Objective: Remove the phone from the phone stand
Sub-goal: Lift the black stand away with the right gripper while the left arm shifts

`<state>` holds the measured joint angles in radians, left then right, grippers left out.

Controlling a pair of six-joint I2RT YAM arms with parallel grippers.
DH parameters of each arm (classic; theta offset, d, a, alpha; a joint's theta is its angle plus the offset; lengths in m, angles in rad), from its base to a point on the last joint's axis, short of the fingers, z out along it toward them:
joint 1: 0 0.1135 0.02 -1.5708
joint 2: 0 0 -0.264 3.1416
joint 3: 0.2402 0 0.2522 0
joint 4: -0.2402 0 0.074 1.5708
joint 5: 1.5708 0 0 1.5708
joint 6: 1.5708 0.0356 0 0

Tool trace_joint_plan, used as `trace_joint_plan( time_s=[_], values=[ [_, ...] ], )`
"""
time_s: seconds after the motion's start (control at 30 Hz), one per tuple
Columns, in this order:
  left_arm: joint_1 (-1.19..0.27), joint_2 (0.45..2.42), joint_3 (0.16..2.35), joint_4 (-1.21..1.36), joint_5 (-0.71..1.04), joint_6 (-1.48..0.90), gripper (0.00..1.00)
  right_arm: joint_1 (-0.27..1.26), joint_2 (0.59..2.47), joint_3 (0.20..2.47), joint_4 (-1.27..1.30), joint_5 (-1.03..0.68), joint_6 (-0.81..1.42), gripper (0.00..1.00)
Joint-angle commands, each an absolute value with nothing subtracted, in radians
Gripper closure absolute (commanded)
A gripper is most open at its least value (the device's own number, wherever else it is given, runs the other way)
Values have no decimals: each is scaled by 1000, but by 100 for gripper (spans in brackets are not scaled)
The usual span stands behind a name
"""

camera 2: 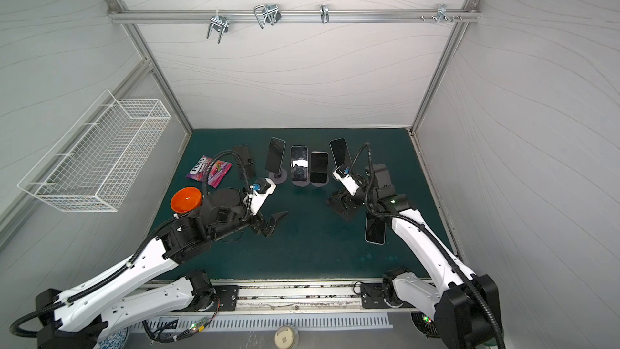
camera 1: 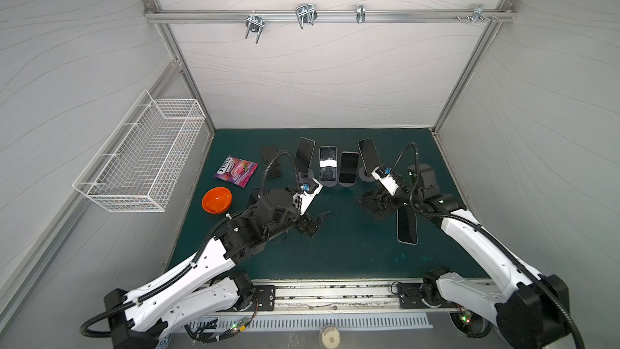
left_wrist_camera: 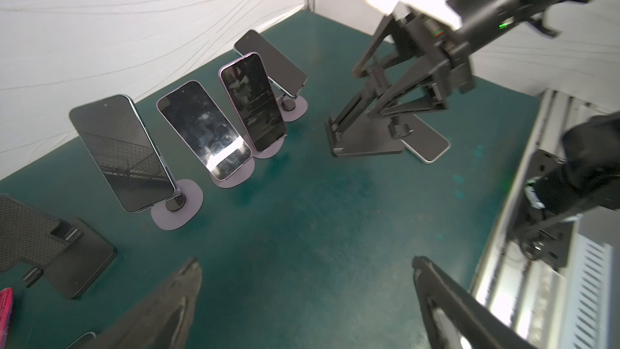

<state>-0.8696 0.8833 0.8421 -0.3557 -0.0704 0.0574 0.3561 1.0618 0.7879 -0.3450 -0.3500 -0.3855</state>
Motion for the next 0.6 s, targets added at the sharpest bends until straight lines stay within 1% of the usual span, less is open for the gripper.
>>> trace_joint_plan(
  time_s=[0.0, 0.07, 0.3, 0.57],
  values=[
    [-873, 952, 913, -241, -118, 85, 1, 322, 1035, 814, -317, -324, -363, 56],
    [-873, 990, 925, -206, -128, 82, 1, 295, 1052, 823, -305, -307, -358, 58],
    [-873, 1066, 914, -118, -133, 62, 1, 211, 1107, 851, -238, -241, -309, 58],
    [-868, 1149, 960, -124, -148, 100, 1, 109, 1167, 883, -206, -214, -280, 58]
  ],
)
